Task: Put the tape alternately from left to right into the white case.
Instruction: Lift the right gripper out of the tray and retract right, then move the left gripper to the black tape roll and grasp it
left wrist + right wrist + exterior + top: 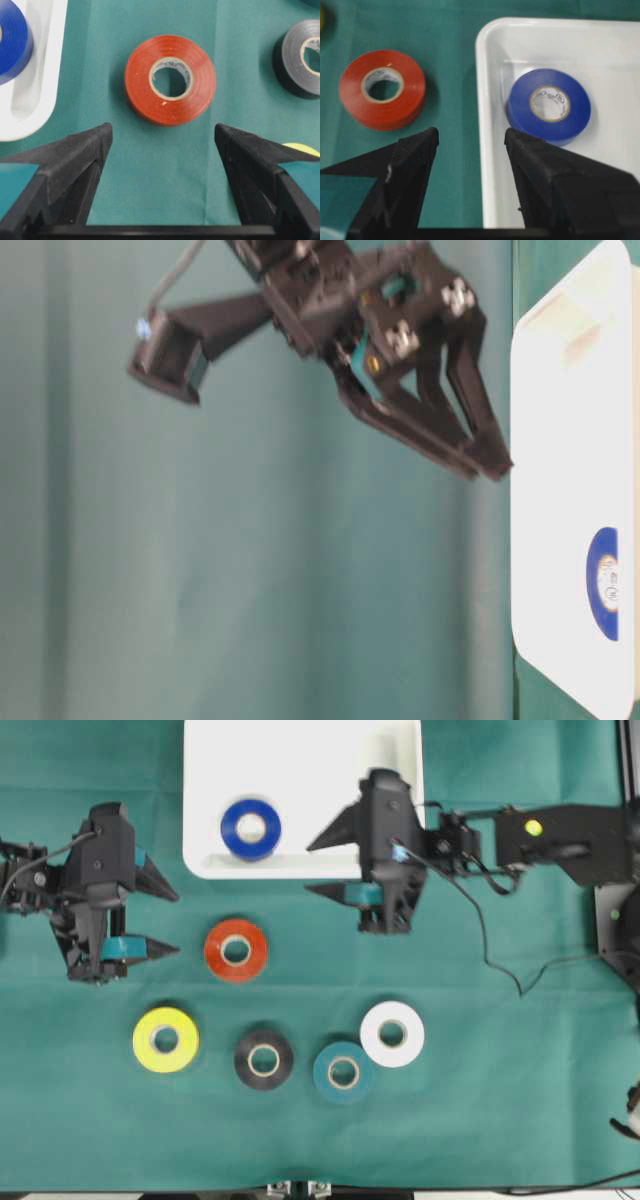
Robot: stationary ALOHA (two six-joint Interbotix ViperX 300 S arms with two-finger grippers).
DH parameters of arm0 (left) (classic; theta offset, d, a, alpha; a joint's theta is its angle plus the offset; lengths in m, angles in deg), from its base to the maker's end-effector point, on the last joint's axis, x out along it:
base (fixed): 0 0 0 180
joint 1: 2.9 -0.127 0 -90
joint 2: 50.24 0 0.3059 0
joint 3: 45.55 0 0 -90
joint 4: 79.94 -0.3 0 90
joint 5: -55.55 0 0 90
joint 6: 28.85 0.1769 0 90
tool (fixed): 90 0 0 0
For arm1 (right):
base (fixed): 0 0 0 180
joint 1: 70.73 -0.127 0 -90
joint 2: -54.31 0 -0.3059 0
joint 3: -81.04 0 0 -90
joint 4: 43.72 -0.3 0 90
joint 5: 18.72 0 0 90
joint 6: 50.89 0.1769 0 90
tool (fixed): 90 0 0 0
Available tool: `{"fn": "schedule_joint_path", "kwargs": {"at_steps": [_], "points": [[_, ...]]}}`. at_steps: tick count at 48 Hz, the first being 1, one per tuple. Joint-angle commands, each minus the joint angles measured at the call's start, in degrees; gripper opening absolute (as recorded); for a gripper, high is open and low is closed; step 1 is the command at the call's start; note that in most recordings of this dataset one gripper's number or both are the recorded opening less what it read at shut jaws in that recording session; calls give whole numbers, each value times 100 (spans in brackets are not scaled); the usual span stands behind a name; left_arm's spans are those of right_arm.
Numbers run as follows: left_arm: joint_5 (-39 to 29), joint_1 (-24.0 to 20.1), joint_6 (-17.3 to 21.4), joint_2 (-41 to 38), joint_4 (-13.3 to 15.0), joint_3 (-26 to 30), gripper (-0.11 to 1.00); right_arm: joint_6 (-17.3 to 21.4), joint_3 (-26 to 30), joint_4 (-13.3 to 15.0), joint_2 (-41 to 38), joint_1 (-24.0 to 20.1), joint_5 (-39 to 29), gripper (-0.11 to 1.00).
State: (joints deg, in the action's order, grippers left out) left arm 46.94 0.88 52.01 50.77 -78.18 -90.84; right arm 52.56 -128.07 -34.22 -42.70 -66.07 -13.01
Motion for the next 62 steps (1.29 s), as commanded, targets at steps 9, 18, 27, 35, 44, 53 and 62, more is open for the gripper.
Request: {"fn": "schedule_joint_path", "kwargs": {"at_steps": [9, 18, 27, 35, 44, 53, 62], "points": [[18, 9, -9, 35, -9, 53, 40, 18, -598, 9, 633, -79, 773, 66], [53, 18, -9, 35, -9, 53, 39, 70, -967, 9, 861, -158, 1037, 66], [53, 9, -9, 35, -9, 53, 39, 237, -1204, 9, 932, -308, 1011, 66], [62, 9, -9, 26, -9, 53, 40, 466, -1301, 9, 923, -378, 976, 66], [141, 9, -9, -149, -9, 97, 39, 554, -1354, 9, 932, -448, 984, 66], [158, 18, -9, -272, 0, 167, 39, 563, -1354, 9, 923, -475, 984, 66], [167, 185, -9, -352, 0, 229, 39, 554, -1354, 18, 914, -475, 976, 66]]}}
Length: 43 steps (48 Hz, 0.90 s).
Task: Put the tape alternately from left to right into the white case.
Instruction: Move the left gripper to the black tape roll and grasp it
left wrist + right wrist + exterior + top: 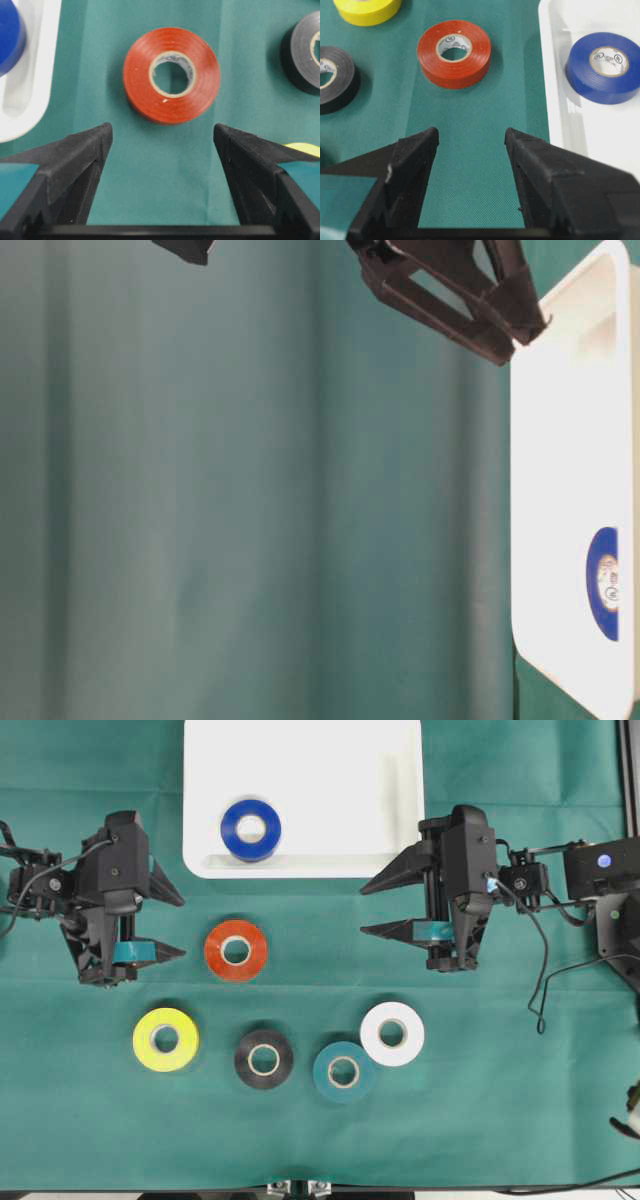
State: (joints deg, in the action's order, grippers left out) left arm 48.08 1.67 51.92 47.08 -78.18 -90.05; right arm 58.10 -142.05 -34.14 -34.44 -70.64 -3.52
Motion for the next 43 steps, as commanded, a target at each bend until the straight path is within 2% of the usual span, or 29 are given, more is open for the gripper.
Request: {"fn": "schedule_joint_path", "kwargs": {"at_steps": [1, 17, 43], "points": [[53, 132, -9, 0, -9, 167, 39, 0, 44, 0, 88, -18, 26, 66], [237, 791, -114, -668, -9, 844, 39, 0, 79, 0, 0, -18, 26, 66], [167, 1134, -114, -1907, -9, 1881, 39, 0, 44, 9, -9, -26, 26, 66]]}}
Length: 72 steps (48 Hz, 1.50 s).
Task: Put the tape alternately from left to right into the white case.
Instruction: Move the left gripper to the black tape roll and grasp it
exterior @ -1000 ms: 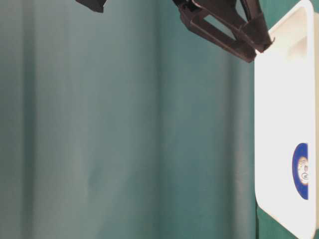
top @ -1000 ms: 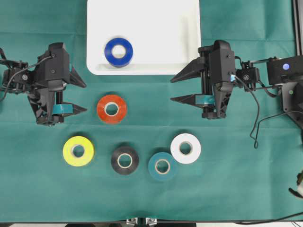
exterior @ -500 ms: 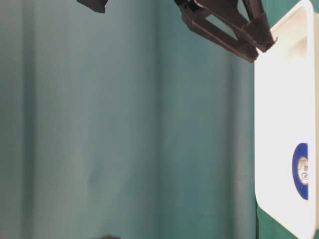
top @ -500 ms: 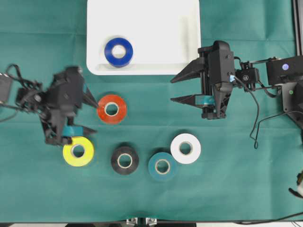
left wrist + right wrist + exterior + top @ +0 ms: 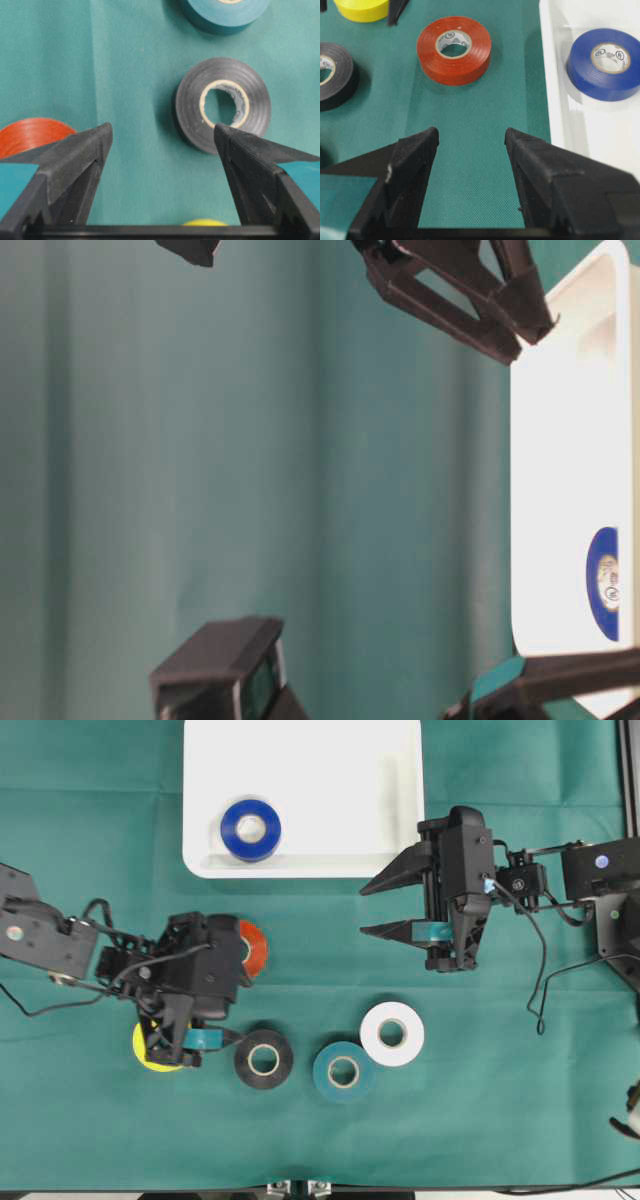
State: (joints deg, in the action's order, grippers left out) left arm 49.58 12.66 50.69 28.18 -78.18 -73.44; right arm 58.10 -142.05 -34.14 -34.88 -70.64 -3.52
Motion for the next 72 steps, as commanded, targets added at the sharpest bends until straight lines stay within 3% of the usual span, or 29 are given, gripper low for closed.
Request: {"fn": "schedule_joint_path", "kwargs": {"at_steps": [1, 25, 64, 69, 72], "points": [[18, 44, 0, -53, 0, 246, 39, 0, 44, 0, 35, -18, 26, 66], [-114, 290, -26, -835, 0, 879, 39, 0, 44, 0, 18, -26, -97, 66], [-123, 185, 9, -1301, -18, 879, 39, 9, 35, 0, 18, -53, -105, 66], [-123, 193, 18, -1283, -18, 905, 36, 9, 18, 0, 18, -62, -97, 66], [-141, 185, 26, -1274, -18, 905, 29, 9, 18, 9, 18, -62, -97, 66]]}}
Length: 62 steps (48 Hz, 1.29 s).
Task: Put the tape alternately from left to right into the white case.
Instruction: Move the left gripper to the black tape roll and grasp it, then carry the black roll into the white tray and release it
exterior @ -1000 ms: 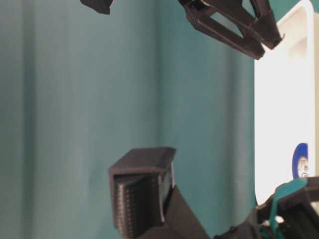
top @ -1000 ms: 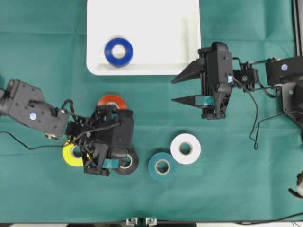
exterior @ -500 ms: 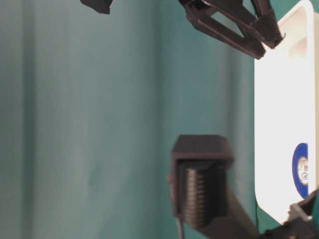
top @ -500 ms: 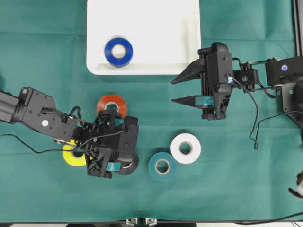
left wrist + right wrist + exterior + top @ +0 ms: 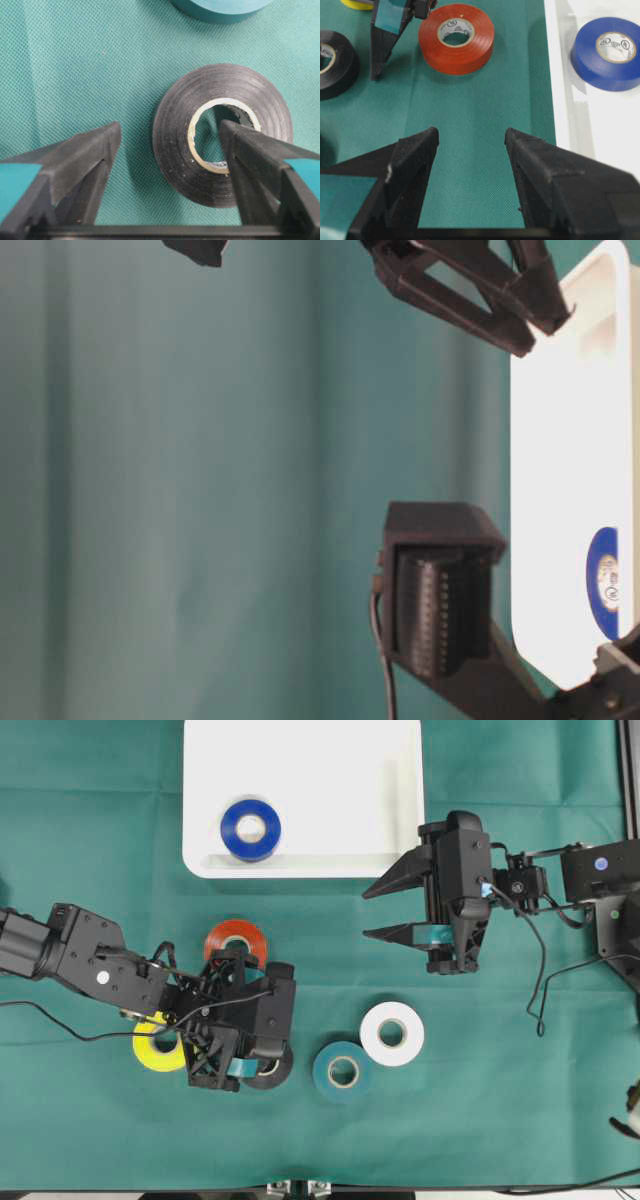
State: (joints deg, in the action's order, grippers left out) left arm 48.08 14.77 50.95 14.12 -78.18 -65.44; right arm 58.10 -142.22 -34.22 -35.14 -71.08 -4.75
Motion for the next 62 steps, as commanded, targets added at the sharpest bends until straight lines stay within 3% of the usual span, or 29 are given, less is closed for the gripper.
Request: {"fn": "schedule_joint_path", "kwargs": {"at_steps": [1, 6, 10, 30, 51, 62], "points": [[-18, -26, 9, 132, -18, 105, 25, 9, 35, 9, 44, -18, 26, 66], [-202, -26, 9, 132, -18, 105, 6, 9, 35, 18, 44, -9, 26, 66], [-334, -26, 9, 149, -18, 114, -3, 9, 35, 18, 44, -9, 26, 66], [-519, -26, 70, 642, -44, 246, -3, 9, 35, 9, 44, -18, 26, 66], [-1116, -439, 1107, 1485, -44, 220, -3, 9, 35, 9, 44, -9, 26, 66], [-1239, -809, 1230, 1521, -53, 211, -3, 9, 35, 18, 44, -18, 18, 66]]}}
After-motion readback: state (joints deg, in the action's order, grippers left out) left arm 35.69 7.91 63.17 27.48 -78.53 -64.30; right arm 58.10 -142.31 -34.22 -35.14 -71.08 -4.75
